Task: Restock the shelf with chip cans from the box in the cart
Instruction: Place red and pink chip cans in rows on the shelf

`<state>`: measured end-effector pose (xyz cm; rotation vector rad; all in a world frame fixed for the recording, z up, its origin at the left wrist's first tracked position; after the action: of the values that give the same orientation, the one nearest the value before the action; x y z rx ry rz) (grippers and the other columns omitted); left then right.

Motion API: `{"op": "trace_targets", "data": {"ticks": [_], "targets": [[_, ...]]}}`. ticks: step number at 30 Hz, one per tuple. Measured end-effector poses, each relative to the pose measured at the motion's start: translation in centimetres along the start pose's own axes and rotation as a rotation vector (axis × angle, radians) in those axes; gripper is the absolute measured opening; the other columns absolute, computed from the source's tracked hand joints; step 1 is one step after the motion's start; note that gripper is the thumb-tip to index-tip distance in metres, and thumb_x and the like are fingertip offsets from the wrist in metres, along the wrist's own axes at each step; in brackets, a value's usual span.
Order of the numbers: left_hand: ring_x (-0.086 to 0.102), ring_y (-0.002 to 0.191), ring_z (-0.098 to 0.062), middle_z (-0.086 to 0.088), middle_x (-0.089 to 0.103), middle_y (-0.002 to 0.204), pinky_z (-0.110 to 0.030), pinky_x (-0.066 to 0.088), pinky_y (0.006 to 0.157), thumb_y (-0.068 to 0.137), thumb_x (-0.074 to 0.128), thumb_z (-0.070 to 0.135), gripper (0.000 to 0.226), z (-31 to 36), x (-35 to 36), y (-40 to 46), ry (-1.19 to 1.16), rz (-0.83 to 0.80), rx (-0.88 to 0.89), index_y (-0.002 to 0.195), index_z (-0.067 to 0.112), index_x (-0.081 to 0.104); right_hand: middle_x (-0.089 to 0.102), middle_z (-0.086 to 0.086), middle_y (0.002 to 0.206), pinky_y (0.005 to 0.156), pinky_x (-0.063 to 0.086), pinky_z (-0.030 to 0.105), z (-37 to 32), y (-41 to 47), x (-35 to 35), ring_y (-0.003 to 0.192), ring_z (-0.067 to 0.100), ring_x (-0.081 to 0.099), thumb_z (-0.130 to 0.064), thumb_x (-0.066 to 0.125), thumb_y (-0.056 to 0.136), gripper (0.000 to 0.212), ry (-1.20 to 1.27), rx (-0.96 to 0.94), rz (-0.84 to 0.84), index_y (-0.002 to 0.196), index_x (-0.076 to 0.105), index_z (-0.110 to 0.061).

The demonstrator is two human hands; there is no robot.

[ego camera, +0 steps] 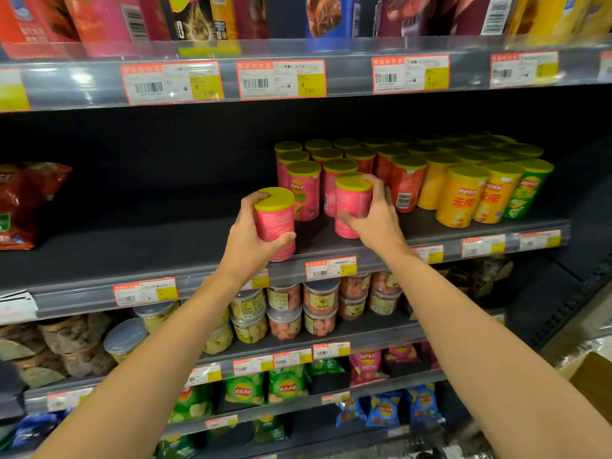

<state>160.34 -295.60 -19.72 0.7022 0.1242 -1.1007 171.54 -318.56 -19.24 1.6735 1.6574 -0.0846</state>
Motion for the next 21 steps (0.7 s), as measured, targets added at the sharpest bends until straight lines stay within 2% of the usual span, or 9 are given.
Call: {"op": "trace_targets", "data": {"ticks": [4, 11, 17, 21], "targets": [[0.061, 0.109, -0.012, 0.0, 0.054, 0.129, -0.031, 0.055, 0.089, 0.075, 0.084, 0.029, 0.079, 0.1, 0.1, -0.1, -0.005, -0.005, -0.003, 0.133, 0.036, 0.031, 0.047, 0.012, 0.136, 0.092, 0.051, 0.049, 0.3, 0.4, 0.2, 0.117, 0.039, 0.057, -0.027, 0.082, 0.077, 0.082, 0.021, -0.018, 0.033, 0.144, 0.035, -0.026], [0.061, 0.109, -0.009, 0.001, 0.054, 0.13, -0.031, 0.056, 0.088, 0.074, 0.085, 0.031, 0.08, -0.1, -0.1, 0.0, 0.002, -0.003, 0.003, 0.133, 0.038, 0.031, 0.04, 0.016, 0.145, 0.095, 0.049, 0.049, 0.3, 0.3, 1.0, 0.122, 0.043, 0.053, -0.035, 0.078, 0.082, 0.093, -0.055, 0.011, 0.054, 0.155, 0.02, -0.024], [0.06, 0.111, -0.01, 0.001, 0.053, 0.131, -0.035, 0.056, 0.09, 0.074, 0.084, 0.031, 0.08, -0.2, -0.1, -0.1, -0.009, -0.009, -0.003, 0.133, 0.039, 0.031, 0.033, 0.017, 0.154, 0.096, 0.048, 0.047, -0.1, 0.4, 1.5, 0.127, 0.043, 0.051, -0.043, 0.074, 0.085, 0.102, -0.122, 0.056, 0.004, 0.159, 0.005, -0.025], [0.06, 0.112, -0.012, 0.0, 0.053, 0.133, -0.036, 0.056, 0.091, 0.074, 0.084, 0.033, 0.081, -0.2, 0.0, -0.1, -0.006, -0.019, -0.008, 0.134, 0.039, 0.03, 0.039, 0.016, 0.15, 0.095, 0.046, 0.05, 1.0, -0.7, 1.4, 0.128, 0.039, 0.048, -0.053, 0.072, 0.083, 0.115, -0.158, 0.116, -0.054, 0.158, -0.009, -0.022]]}}
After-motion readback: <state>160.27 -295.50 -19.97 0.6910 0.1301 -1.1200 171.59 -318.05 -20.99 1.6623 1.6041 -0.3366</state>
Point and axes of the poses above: each hand's wrist, its own y-axis towards the middle knuckle, its own x-axis out of the palm, z = x × y, the point moved 8 cm from there along y, towards the middle knuckle
